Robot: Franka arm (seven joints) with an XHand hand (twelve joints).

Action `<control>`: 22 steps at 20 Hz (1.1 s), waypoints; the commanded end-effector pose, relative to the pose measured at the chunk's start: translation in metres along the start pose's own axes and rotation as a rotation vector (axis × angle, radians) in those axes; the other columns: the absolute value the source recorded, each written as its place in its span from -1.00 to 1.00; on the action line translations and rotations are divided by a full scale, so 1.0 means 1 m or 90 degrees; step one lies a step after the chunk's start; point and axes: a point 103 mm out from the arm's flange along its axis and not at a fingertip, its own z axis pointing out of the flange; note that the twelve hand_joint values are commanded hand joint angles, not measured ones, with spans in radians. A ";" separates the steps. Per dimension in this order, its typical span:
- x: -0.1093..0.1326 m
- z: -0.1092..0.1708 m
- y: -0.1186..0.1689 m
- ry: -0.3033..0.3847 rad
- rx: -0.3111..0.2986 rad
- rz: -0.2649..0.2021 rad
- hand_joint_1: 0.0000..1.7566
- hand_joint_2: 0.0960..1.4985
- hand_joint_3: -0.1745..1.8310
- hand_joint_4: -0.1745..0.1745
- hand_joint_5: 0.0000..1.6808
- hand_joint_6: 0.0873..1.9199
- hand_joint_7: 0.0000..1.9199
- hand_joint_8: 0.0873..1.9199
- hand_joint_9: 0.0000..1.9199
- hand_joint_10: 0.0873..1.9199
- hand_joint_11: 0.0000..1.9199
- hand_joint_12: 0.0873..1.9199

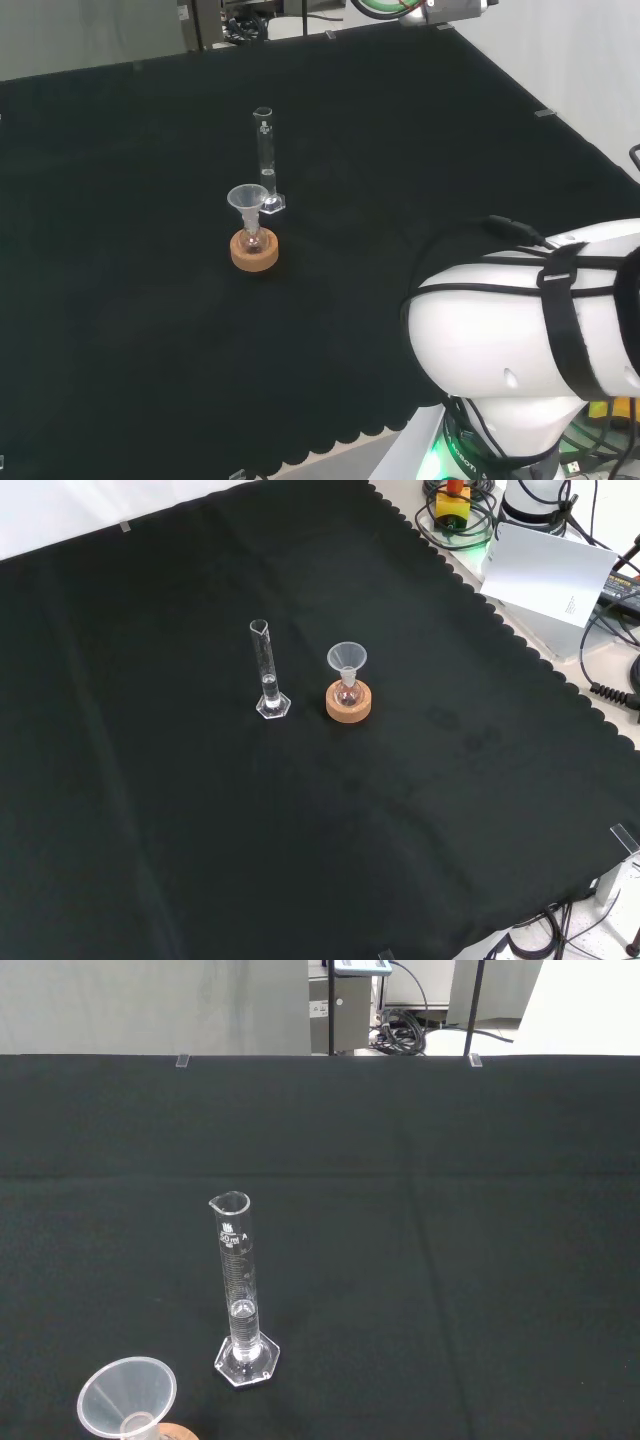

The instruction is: Pick up the graduated cylinder.

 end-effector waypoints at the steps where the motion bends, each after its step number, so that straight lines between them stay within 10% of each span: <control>1: 0.002 0.001 0.000 -0.009 -0.006 0.000 -0.86 0.67 -0.81 -0.17 -0.71 -1.00 -0.99 -0.58 -0.80 -0.31 -0.88 0.44; 22: -0.012 0.035 0.027 0.003 0.022 0.050 -1.00 0.79 -0.77 -0.12 -0.71 -1.00 -1.00 -0.64 -0.81 -0.33 -0.88 0.42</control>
